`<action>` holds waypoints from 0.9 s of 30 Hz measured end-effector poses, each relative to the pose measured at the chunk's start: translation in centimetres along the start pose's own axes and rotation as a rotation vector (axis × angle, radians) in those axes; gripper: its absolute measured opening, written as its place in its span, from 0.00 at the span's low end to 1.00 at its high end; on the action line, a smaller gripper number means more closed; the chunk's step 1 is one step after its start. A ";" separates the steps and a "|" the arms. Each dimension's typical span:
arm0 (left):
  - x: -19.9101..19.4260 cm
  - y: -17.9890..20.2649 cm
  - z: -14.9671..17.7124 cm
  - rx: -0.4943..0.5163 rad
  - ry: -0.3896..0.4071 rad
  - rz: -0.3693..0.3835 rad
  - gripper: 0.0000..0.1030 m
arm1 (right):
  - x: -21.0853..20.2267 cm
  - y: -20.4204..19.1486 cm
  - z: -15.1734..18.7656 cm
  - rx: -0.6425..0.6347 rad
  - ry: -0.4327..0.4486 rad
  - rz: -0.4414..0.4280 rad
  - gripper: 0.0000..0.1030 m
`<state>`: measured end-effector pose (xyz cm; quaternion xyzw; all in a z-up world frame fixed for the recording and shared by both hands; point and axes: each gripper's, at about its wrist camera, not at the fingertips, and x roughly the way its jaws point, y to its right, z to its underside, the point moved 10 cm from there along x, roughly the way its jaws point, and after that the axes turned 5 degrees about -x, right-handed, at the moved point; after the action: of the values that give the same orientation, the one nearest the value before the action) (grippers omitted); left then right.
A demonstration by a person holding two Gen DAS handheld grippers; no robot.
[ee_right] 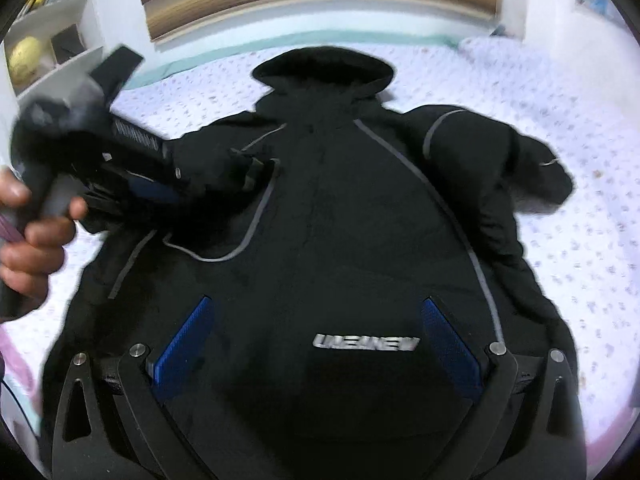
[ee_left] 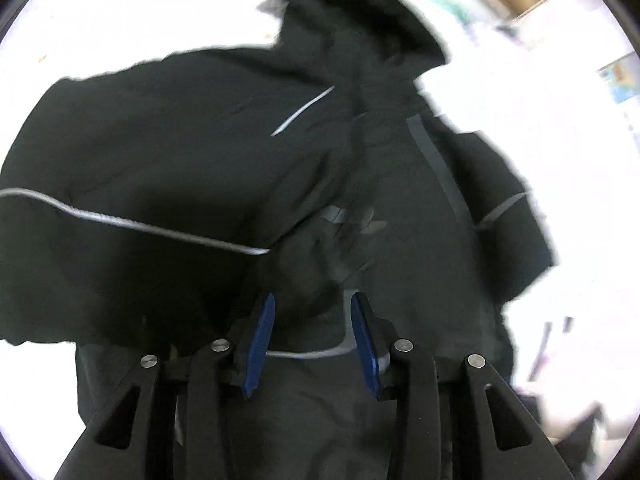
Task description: Fold large clothes
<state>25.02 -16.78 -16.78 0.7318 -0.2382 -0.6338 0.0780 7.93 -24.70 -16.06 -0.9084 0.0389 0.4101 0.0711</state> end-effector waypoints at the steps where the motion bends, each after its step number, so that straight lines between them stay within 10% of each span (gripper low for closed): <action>1: -1.3 1.0 -0.3 0.015 0.020 0.010 0.39 | 0.1 -0.4 -0.5 0.005 -0.015 -0.033 1.00; 6: -6.3 3.0 -0.8 0.073 0.144 0.021 0.39 | 0.8 -2.2 -3.3 0.000 -0.025 -0.133 1.00; 14: -15.2 -3.3 -1.6 -0.166 0.250 -0.084 0.39 | 9.6 -3.9 -7.2 0.158 -0.122 -0.235 0.94; 19: -16.6 -4.1 -1.9 -0.091 0.336 -0.157 0.42 | 15.0 -6.7 -7.5 0.295 -0.223 -0.391 0.39; 27: -9.7 -7.8 -4.1 -0.032 0.395 -0.230 0.42 | 9.0 -1.6 -10.5 0.106 -0.008 -0.124 0.29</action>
<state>30.14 -6.34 -10.61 0.8628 -0.1230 -0.4865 0.0620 21.91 -24.90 -15.79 -0.9024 0.0041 0.4059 0.1442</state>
